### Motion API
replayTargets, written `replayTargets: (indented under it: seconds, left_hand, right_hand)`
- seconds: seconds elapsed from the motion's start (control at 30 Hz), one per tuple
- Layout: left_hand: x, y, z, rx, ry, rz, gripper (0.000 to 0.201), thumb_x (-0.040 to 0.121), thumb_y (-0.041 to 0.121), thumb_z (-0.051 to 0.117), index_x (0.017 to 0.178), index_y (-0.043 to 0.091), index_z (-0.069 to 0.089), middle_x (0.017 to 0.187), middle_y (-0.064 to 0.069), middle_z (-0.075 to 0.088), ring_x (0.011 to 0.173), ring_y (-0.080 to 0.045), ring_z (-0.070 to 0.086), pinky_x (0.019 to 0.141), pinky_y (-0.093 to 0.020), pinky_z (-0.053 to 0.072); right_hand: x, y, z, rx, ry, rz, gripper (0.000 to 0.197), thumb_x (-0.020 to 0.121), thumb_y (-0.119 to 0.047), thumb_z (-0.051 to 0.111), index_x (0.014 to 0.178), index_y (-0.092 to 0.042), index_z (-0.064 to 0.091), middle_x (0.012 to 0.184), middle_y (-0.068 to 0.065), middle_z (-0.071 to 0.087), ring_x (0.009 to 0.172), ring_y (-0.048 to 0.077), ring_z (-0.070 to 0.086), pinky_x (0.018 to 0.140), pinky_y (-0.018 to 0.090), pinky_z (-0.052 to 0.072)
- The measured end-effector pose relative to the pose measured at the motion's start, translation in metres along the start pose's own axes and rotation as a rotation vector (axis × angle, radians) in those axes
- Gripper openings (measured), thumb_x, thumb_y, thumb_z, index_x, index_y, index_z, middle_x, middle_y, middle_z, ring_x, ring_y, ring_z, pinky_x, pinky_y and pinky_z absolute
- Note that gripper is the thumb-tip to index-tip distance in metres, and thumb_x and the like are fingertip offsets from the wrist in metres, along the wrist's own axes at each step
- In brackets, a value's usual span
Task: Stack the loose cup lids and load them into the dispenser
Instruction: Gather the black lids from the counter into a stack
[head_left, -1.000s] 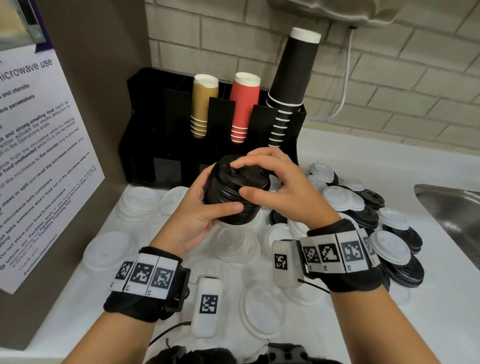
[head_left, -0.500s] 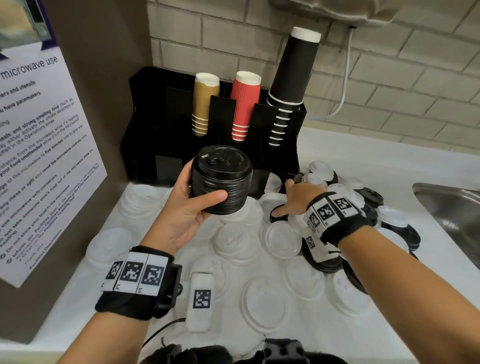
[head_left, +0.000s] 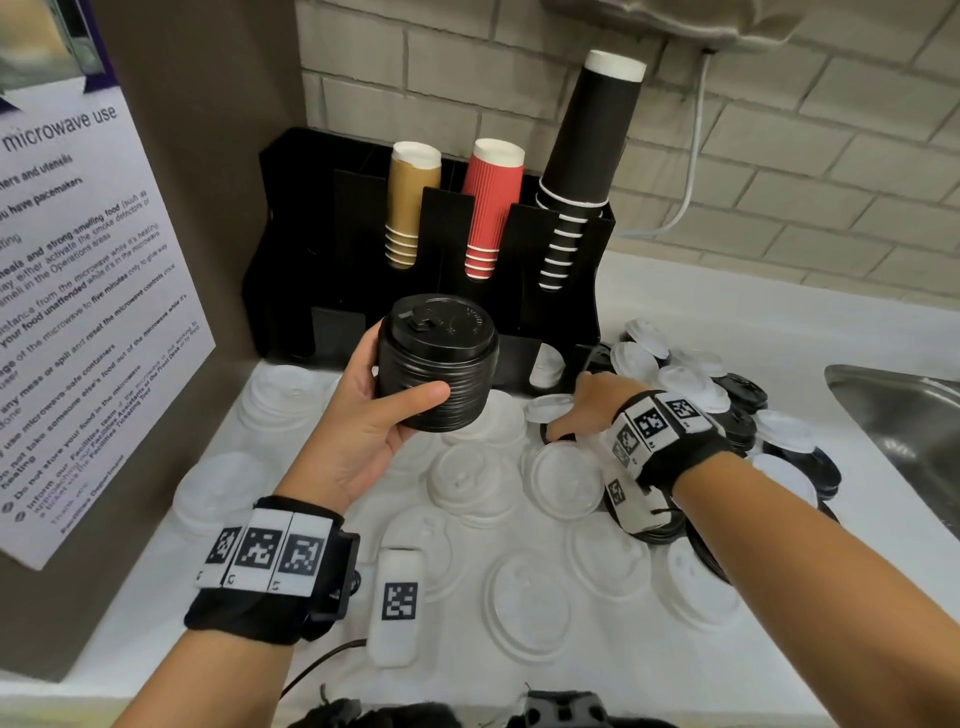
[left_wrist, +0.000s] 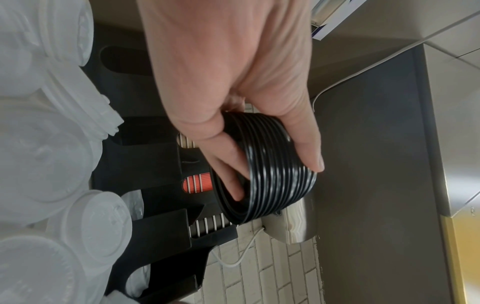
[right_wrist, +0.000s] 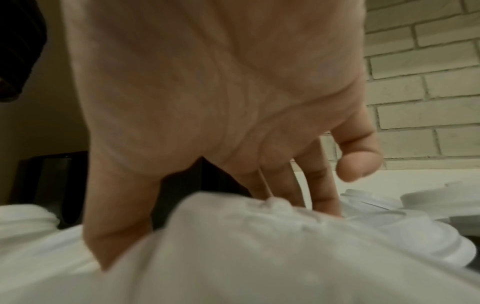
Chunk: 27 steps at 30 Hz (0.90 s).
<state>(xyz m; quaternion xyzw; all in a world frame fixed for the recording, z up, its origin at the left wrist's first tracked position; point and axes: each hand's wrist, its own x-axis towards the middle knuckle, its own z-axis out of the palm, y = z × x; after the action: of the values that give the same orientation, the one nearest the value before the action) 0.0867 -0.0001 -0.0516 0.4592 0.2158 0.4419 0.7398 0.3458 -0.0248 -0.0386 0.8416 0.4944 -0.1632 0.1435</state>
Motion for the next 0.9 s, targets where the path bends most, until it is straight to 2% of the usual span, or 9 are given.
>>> replayTargets:
  seconds: [0.1,0.17,0.27,0.33,0.4,0.47,0.63,0.77,0.9]
  left_hand:
    - [0.000,-0.001,-0.001,0.000,0.003,0.000,0.076,0.065,-0.001,0.078,0.131,0.024,0.051,0.107,0.005,0.072,0.105,-0.014,0.069,0.077,-0.025,0.057]
    - [0.000,-0.002,-0.003,-0.005,0.005,-0.003,0.075,0.063,0.001,0.078,0.130,0.026,0.052,0.108,0.005,0.072,0.106,-0.014,0.068,0.077,-0.025,0.056]
    - [0.000,-0.004,-0.003,-0.002,-0.007,-0.006,0.075,0.063,0.005,0.078,0.130,0.026,0.051,0.111,0.004,0.072,0.109,-0.016,0.067,0.079,-0.025,0.056]
    - [0.000,-0.005,-0.004,0.001,-0.011,-0.005,0.074,0.065,0.004,0.078,0.130,0.027,0.052,0.111,0.004,0.072,0.110,-0.015,0.067,0.079,-0.025,0.056]
    - [0.000,-0.005,-0.003,-0.002,-0.011,-0.006,0.076,0.060,0.008,0.079,0.129,0.027,0.052,0.111,0.005,0.072,0.109,-0.015,0.067,0.078,-0.025,0.056]
    - [0.000,-0.005,-0.003,-0.002,-0.011,-0.003,0.080,0.057,0.012,0.080,0.130,0.026,0.052,0.111,0.005,0.072,0.109,-0.015,0.067,0.078,-0.025,0.056]
    - [-0.001,-0.006,-0.004,0.006,-0.007,0.000,0.072,0.067,0.000,0.078,0.130,0.026,0.052,0.110,0.005,0.072,0.108,-0.015,0.068,0.077,-0.025,0.056]
    - [-0.001,-0.007,-0.004,0.005,-0.009,0.002,0.074,0.067,0.000,0.079,0.130,0.027,0.052,0.111,0.005,0.071,0.110,-0.016,0.067,0.077,-0.026,0.056]
    - [-0.002,-0.008,-0.005,0.010,-0.013,0.007,0.070,0.068,0.000,0.076,0.128,0.027,0.052,0.109,0.005,0.072,0.107,-0.015,0.068,0.077,-0.025,0.056]
  right_hand:
    - [0.000,0.004,-0.007,0.140,0.022,-0.030,0.076,0.066,-0.056,0.072,0.119,-0.009,0.049,0.101,0.002,0.056,0.092,0.021,0.055,0.073,0.029,0.046]
    - [-0.002,0.007,-0.010,0.255,0.057,-0.053,0.074,0.068,-0.053,0.074,0.120,-0.007,0.049,0.106,0.005,0.056,0.096,0.022,0.055,0.074,0.030,0.044]
    - [-0.006,0.010,-0.010,0.444,0.226,-0.091,0.068,0.069,-0.046,0.075,0.118,-0.005,0.051,0.103,0.006,0.059,0.100,0.025,0.059,0.079,0.033,0.048]
    - [-0.013,0.007,-0.008,0.449,0.217,-0.089,0.079,0.072,-0.044,0.076,0.131,-0.006,0.039,0.110,0.006,0.057,0.101,0.022,0.056,0.077,0.030,0.043]
    - [-0.019,0.003,-0.004,0.409,0.120,-0.081,0.103,0.072,-0.050,0.077,0.146,-0.006,0.020,0.127,0.008,0.054,0.113,0.024,0.054,0.085,0.030,0.044]
    - [-0.024,-0.001,-0.001,0.338,0.094,-0.063,0.114,0.070,-0.060,0.075,0.148,-0.006,0.012,0.133,0.009,0.053,0.120,0.026,0.054,0.095,0.036,0.046]
    - [-0.037,-0.022,0.003,-0.038,0.148,-0.095,0.093,0.067,-0.077,0.062,0.133,-0.014,0.043,0.127,0.006,0.057,0.122,0.028,0.049,0.097,0.044,0.040]
    - [-0.040,-0.038,0.007,-0.149,0.028,-0.129,0.082,0.067,-0.065,0.069,0.133,-0.021,0.045,0.127,0.003,0.055,0.123,0.027,0.045,0.101,0.047,0.038]
    - [-0.039,-0.041,0.007,-0.100,0.061,-0.150,0.084,0.070,-0.061,0.070,0.140,-0.027,0.039,0.134,0.002,0.053,0.129,0.027,0.042,0.107,0.050,0.028]
